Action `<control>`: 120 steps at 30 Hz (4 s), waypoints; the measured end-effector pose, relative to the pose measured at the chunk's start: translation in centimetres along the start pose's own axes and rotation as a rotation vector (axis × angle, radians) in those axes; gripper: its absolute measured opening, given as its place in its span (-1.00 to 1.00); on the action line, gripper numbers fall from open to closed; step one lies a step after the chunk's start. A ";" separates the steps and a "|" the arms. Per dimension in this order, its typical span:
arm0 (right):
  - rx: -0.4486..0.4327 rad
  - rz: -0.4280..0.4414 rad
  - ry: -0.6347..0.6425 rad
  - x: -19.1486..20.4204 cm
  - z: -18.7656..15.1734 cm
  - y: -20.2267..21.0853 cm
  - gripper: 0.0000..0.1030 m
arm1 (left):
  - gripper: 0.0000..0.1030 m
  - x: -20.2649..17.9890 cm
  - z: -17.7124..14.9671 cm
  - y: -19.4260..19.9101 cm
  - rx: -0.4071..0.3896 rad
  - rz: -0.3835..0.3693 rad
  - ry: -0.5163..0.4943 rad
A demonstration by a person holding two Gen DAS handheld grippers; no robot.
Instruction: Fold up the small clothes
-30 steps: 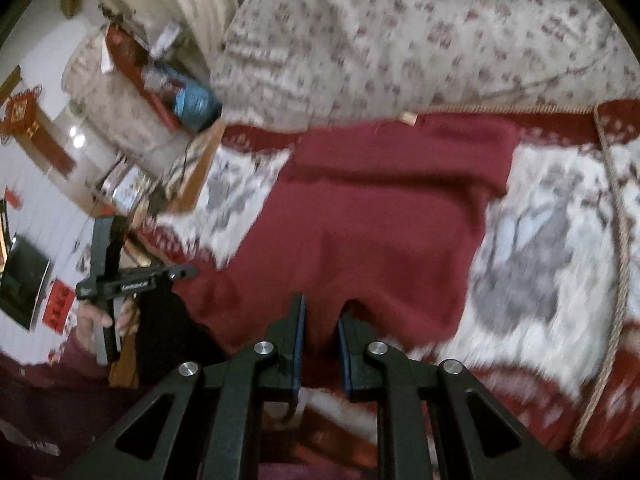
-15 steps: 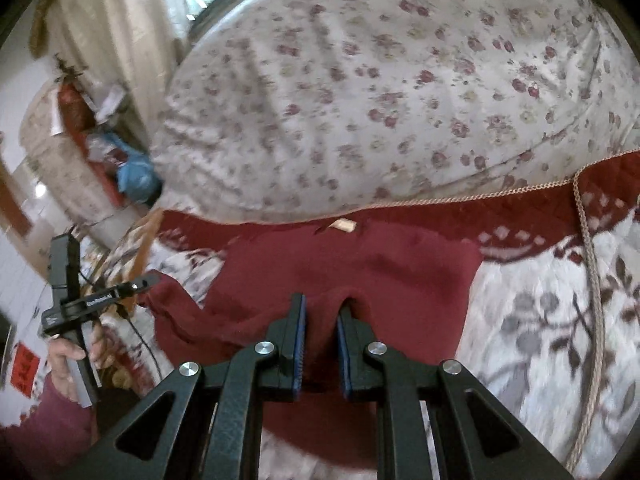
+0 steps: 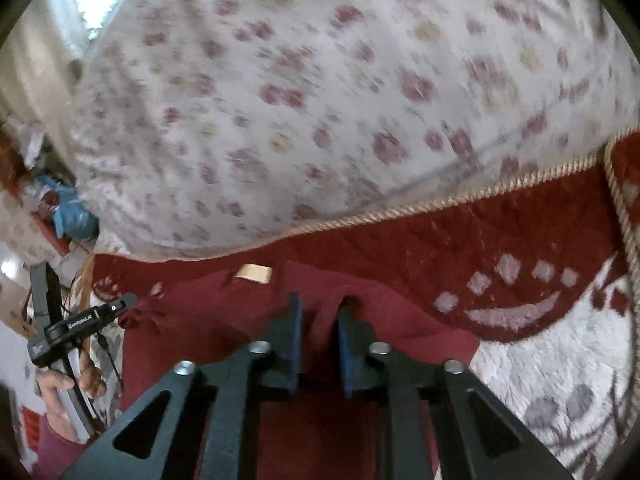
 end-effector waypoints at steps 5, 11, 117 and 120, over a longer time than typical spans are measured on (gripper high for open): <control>-0.120 0.001 -0.051 -1.2 0.5 3.5 0.18 | 0.36 -0.1 0.3 1.0 -0.046 0.010 -0.023; -0.041 -0.071 0.194 3.7 -1.8 2.7 0.11 | 0.39 -0.4 -1.5 2.7 -0.046 0.109 -0.074; -0.030 -0.223 0.315 15.5 -9.4 -9.0 0.37 | 0.85 5.4 -13.9 5.2 0.008 0.106 0.082; -0.026 -0.219 0.316 15.5 -9.4 -9.0 0.40 | 0.85 5.3 -14.0 5.3 0.009 0.105 0.073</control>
Point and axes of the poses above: each gripper's, at about its wrist camera, not at the fingertips, and y roughly against the way its jaws point, x to its left, z to its top, the point moved 6 cm from there along -y, roughly the way its jaws point, and after that the axes turned 6 degrees about x, right-handed, at the moved point
